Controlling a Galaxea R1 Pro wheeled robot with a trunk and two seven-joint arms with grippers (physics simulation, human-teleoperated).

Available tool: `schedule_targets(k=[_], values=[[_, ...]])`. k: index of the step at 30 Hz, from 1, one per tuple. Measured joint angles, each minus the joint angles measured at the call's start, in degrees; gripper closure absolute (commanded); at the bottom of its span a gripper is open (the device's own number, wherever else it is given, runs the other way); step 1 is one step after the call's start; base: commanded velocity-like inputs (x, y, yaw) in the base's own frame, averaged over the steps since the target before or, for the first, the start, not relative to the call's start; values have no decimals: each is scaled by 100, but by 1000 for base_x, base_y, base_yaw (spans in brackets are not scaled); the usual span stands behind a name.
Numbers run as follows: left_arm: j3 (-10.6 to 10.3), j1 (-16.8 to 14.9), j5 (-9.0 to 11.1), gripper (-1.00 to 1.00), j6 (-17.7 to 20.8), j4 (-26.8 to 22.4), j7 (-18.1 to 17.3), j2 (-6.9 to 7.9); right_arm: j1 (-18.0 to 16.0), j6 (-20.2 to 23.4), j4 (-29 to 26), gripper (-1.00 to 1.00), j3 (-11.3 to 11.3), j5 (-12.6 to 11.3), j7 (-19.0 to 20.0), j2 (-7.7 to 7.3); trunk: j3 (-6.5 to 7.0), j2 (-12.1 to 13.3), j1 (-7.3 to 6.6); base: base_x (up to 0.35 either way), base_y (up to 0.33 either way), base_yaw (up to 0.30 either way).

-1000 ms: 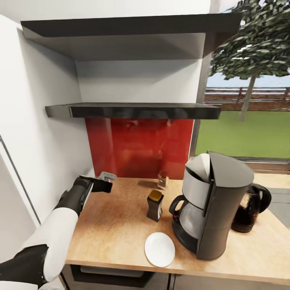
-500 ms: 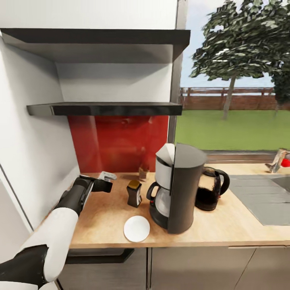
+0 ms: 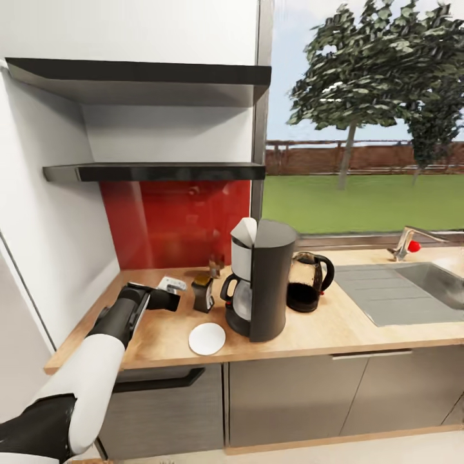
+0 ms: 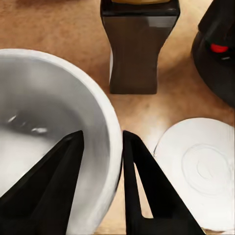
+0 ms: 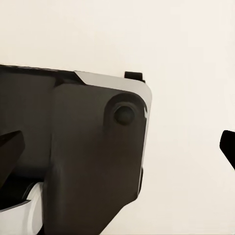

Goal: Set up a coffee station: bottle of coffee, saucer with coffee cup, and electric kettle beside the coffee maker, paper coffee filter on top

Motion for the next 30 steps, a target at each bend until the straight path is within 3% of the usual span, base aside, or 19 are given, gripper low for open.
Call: schedule_targets(k=[6, 10, 12, 18, 25, 30], values=[[-73, 212, 8, 100, -38, 35, -22, 5, 0, -8, -17, -100, 0, 2, 1, 2, -1, 0, -2, -71, 1, 0], [-431, 377, 31, 100, -57, 36, -103, 5, 0, -3, -15, -100, -7, -20, 0, -6, 0, 0, -2, -3, 0, 0], [-623, 400, 28, 100, -66, 23, -406, 12, 0, -2, -10, -100, -8, -29, 0, -9, 0, -1, -2, 0, 0, 0], [-773, 403, -16, 100, -86, -25, -969, 39, 1, -1, -6, -100, -9, -33, -1, -32, 0, -1, -2, 0, 0, -102], [-1020, 401, -16, 100, -15, -32, -1008, 41, 0, -1, -6, -100, -9, -33, 0, -26, 0, -1, -2, 0, 0, -155], [-1065, 401, -24, 100, -10, -30, -1009, 37, 0, -1, -6, -100, -9, -33, 0, -25, 0, -1, -3, 0, 0, -64]])
